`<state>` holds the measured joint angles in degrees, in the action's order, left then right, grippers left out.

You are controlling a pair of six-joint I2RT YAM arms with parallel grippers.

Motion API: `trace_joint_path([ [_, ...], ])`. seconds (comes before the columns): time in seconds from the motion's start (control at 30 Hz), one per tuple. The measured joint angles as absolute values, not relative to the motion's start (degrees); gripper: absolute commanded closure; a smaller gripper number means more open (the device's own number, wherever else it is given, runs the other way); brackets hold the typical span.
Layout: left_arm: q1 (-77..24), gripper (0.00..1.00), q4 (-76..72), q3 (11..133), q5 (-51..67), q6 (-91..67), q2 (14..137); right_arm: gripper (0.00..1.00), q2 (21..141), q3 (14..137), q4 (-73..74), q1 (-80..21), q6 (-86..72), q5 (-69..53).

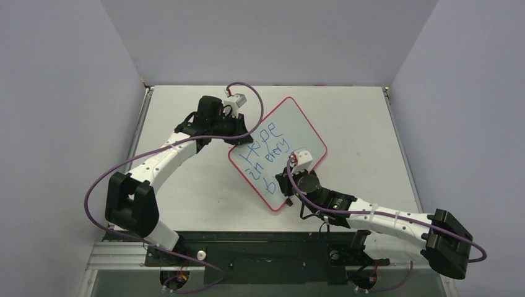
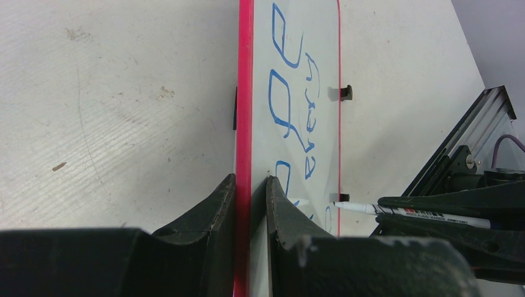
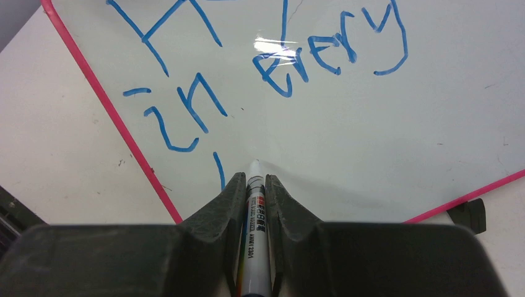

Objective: Write a sentence on the whiteboard

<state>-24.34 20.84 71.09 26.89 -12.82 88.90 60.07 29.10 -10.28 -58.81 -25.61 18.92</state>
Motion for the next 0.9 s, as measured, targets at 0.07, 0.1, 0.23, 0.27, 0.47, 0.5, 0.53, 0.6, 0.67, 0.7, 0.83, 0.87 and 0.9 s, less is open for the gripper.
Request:
trace_joint_path([
  [0.07,-24.3,1.00,20.8,71.1,26.9,-12.8,88.9,1.00,61.1,29.1,-10.7,-58.8,-25.6,18.9],
  [0.1,-24.4,1.00,20.8,71.1,26.9,-12.8,88.9,1.00,61.7,29.1,-10.8,-58.8,-25.6,18.9],
  [0.23,-24.4,1.00,20.8,71.1,26.7,-12.6,88.9,1.00,64.2,29.1,-11.4,-58.4,-26.0,19.1],
  [0.27,-24.4,1.00,20.8,71.1,26.7,-12.6,88.9,1.00,64.4,29.1,-11.7,-58.3,-26.1,19.2],
  [0.47,-24.4,1.00,20.7,71.1,26.6,-12.6,88.9,1.00,64.4,29.0,-12.0,-58.1,-26.5,19.4],
  [0.5,-24.4,1.00,20.7,71.1,26.6,-12.6,88.9,1.00,64.4,28.9,-12.0,-58.1,-26.5,19.4],
  [0.53,-24.4,1.00,20.8,71.1,26.6,-12.6,88.9,1.00,64.4,28.8,-12.1,-58.1,-26.7,19.5],
  [0.6,-24.4,1.00,20.7,71.1,26.5,-12.6,88.9,1.00,64.3,28.5,-12.6,-58.1,-26.9,19.6],
  [0.67,-24.4,1.00,20.7,71.1,26.5,-12.5,88.9,1.00,64.2,28.1,-13.1,-58.1,-27.4,19.7],
  [0.7,-24.4,1.00,20.8,71.1,26.5,-12.5,88.9,1.00,64.0,27.6,-13.5,-58.1,-27.7,19.9],
  [0.83,-24.4,1.00,20.8,71.1,26.5,-12.5,88.9,1.00,62.7,25.5,-13.5,-58.1,-28.5,21.2],
  [0.87,-24.4,1.00,20.8,71.1,26.5,-12.5,88.9,1.00,62.2,24.9,-13.4,-58.1,-28.9,21.6],
  [0.9,-24.4,1.00,20.7,71.1,26.5,-12.5,88.9,1.00,61.8,24.3,-13.2,-58.1,-29.3,21.8],
])
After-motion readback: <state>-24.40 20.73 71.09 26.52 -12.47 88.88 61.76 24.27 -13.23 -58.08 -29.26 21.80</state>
